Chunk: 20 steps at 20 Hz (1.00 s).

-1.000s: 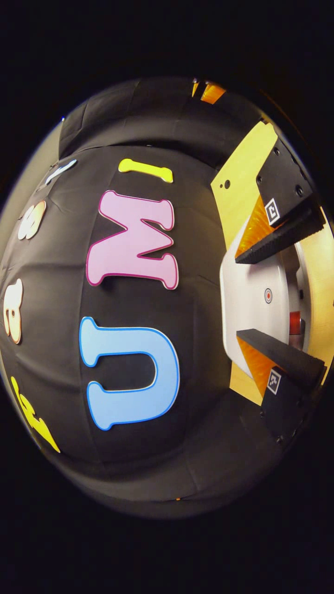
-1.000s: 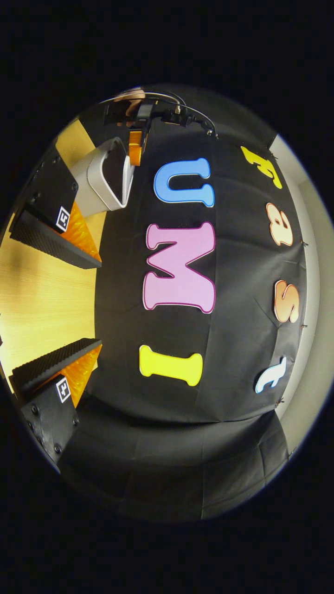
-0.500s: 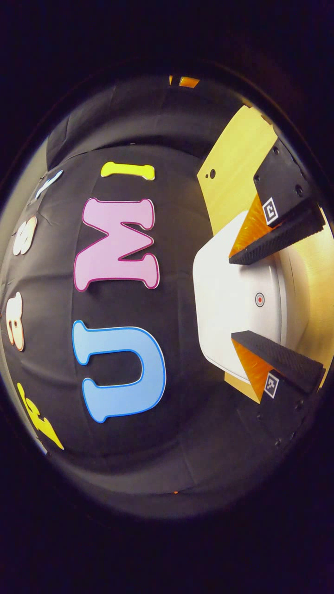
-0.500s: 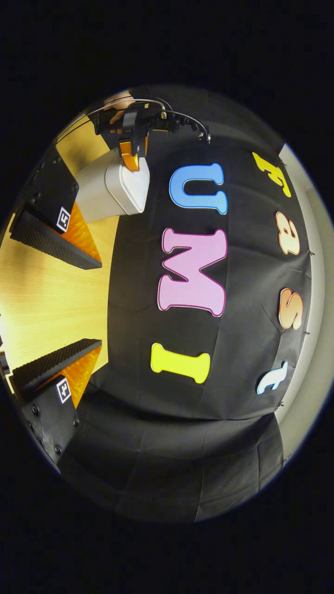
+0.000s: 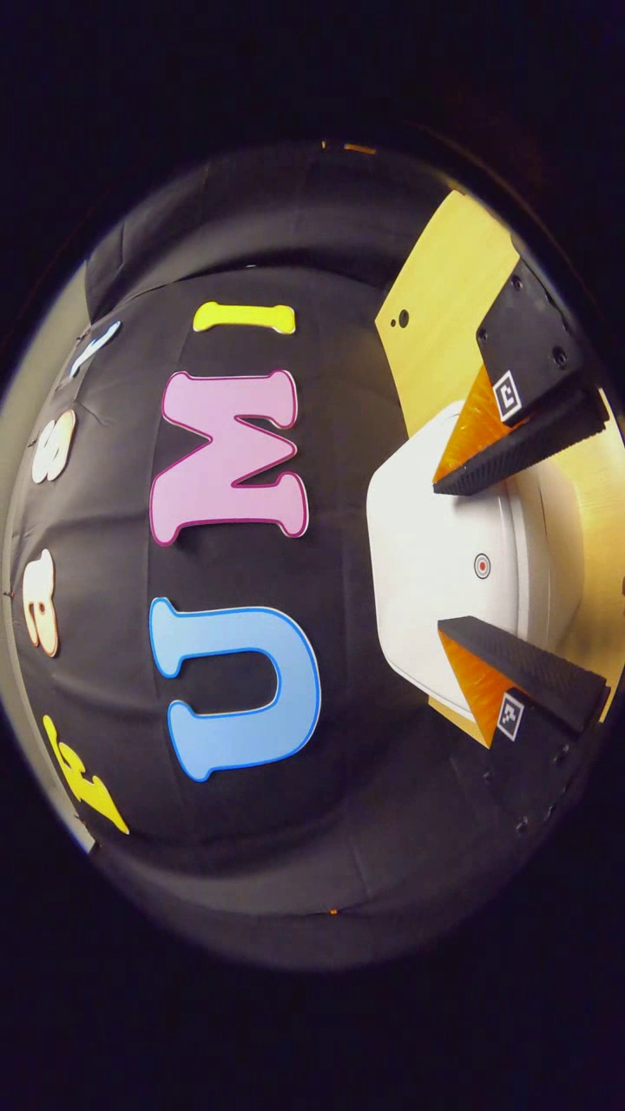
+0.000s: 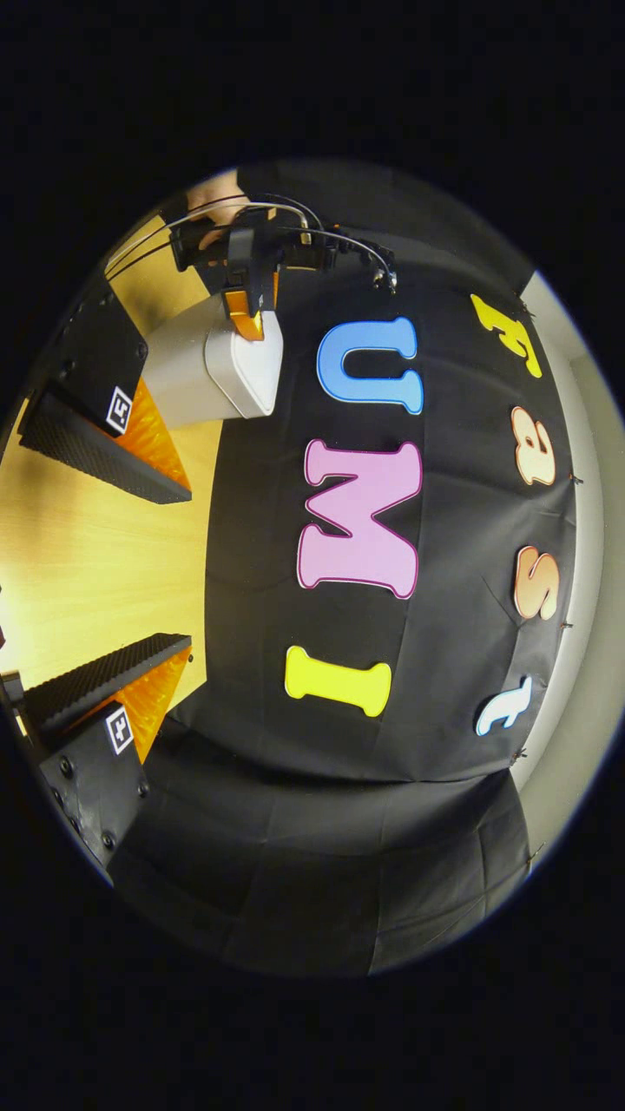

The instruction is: Press the lid of the desktop garbage bin to open it, pick up the crumpled paper on the desktop and throw it into the bin, then pick up the pop can on the desktop and drop it into the bin, and finally close the garbage bin lid.

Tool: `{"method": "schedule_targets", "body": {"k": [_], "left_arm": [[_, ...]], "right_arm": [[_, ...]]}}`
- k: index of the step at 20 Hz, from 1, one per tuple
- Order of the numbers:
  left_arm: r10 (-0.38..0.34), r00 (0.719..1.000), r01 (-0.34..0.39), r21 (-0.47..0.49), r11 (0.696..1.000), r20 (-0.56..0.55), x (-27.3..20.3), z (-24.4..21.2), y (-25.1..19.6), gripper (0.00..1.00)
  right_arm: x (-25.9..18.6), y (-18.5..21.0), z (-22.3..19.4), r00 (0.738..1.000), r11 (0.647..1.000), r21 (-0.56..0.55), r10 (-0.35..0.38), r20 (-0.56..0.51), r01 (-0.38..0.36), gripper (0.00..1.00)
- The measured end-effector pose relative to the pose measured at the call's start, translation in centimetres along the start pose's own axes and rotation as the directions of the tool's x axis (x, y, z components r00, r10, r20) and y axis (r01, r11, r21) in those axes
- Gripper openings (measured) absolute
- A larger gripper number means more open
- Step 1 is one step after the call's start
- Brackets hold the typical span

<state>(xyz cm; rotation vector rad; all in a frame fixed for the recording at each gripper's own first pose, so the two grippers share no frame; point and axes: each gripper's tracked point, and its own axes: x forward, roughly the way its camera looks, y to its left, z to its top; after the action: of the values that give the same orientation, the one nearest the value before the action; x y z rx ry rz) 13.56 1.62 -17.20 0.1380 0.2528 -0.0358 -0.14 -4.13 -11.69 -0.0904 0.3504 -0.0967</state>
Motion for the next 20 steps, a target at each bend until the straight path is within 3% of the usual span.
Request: {"method": "schedule_targets", "body": {"k": [5, 9, 12, 17, 20], "left_arm": [[0.041, 0.996, -0.041, 0.002, 0.999, 0.081, -7.9, 2.6, -2.3, 0.94], [0.021, 0.987, -0.017, -0.029, 0.999, 0.162, -15.6, 4.1, -4.7, 0.93], [0.011, 0.982, -0.004, -0.037, 0.999, 0.188, -20.1, 4.7, -5.1, 0.93], [0.045, 0.974, -0.025, -0.092, 0.995, 0.223, -24.6, 4.2, -4.6, 0.94], [0.033, 0.975, -0.027, -0.032, 0.999, 0.218, -24.5, 3.1, -4.9, 0.94]], "right_arm": [[-1.7, 1.5, 0.5, 1.0, 1.0, -0.01, 0.018, 0.025, -0.018, 0.96], [-3.9, 2.9, -0.1, 0.998, 0.998, 0.04, 0.051, 0.021, -0.052, 0.97], [-6.0, 4.1, -0.7, 0.996, 0.997, 0.01, 0.082, 0.039, -0.083, 0.97], [-8.1, 6.4, -1.5, 0.989, 0.99, 0.025, 0.134, 0.055, -0.136, 0.97], [-8.3, 7.8, -2.5, 0.985, 0.985, 0.028, 0.169, 0.029, -0.17, 0.97]]}}
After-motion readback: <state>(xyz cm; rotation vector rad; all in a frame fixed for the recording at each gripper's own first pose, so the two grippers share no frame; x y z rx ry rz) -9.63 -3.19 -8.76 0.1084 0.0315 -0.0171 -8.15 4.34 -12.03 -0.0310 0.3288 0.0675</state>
